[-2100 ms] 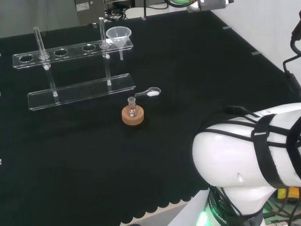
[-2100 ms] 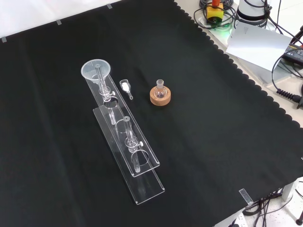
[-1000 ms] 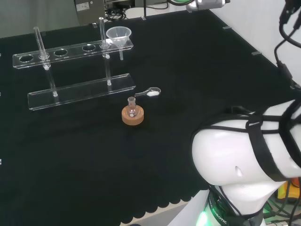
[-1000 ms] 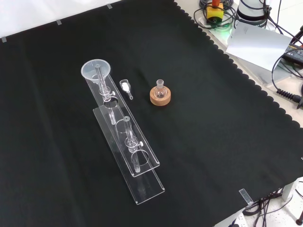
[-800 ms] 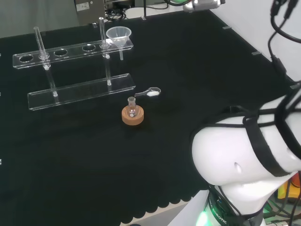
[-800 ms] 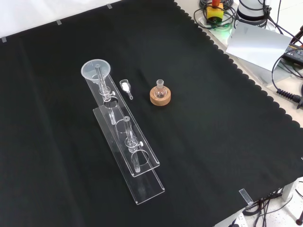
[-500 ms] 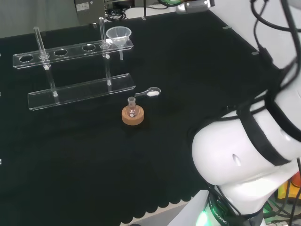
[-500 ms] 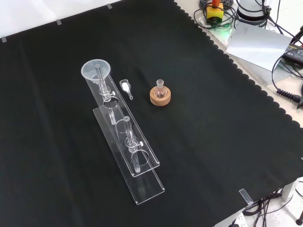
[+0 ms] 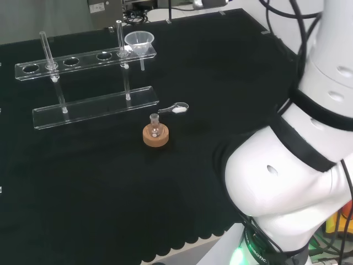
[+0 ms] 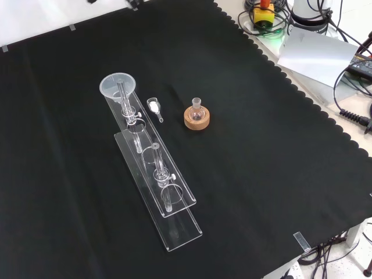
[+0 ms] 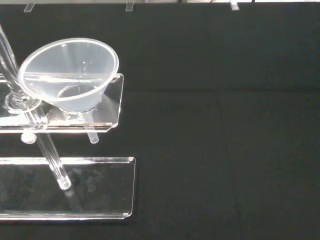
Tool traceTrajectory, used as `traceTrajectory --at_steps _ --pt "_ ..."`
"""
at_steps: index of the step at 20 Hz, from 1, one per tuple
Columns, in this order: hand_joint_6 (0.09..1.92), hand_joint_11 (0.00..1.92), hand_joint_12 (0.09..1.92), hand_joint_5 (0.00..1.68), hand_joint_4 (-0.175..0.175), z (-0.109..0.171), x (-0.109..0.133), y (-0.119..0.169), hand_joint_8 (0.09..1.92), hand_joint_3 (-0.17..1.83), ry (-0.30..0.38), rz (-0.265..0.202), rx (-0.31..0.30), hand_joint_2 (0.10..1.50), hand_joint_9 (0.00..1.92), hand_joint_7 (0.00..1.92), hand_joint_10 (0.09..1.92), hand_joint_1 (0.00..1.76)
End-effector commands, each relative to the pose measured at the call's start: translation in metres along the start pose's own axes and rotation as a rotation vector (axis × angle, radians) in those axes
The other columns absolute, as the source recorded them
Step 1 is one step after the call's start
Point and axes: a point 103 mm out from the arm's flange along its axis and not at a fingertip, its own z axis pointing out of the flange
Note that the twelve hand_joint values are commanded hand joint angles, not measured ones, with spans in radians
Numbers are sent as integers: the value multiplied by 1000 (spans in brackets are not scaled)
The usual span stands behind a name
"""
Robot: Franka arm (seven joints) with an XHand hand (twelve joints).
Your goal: Pick up the funnel from the transparent funnel stand.
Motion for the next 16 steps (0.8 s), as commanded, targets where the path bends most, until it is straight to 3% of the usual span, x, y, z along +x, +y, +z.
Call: traceTrajectory --at_steps 1,10,16 --pt "87 0 1348 201 -35 14 6 26 372 273 -30 -39 47 1200 115 0 673 94" --pt "87 0 1368 202 -29 41 6 50 518 242 -43 -57 110 1136 170 7 710 174" --pt "87 21 1440 195 -27 52 14 60 576 204 -48 -96 152 1036 207 0 735 326"
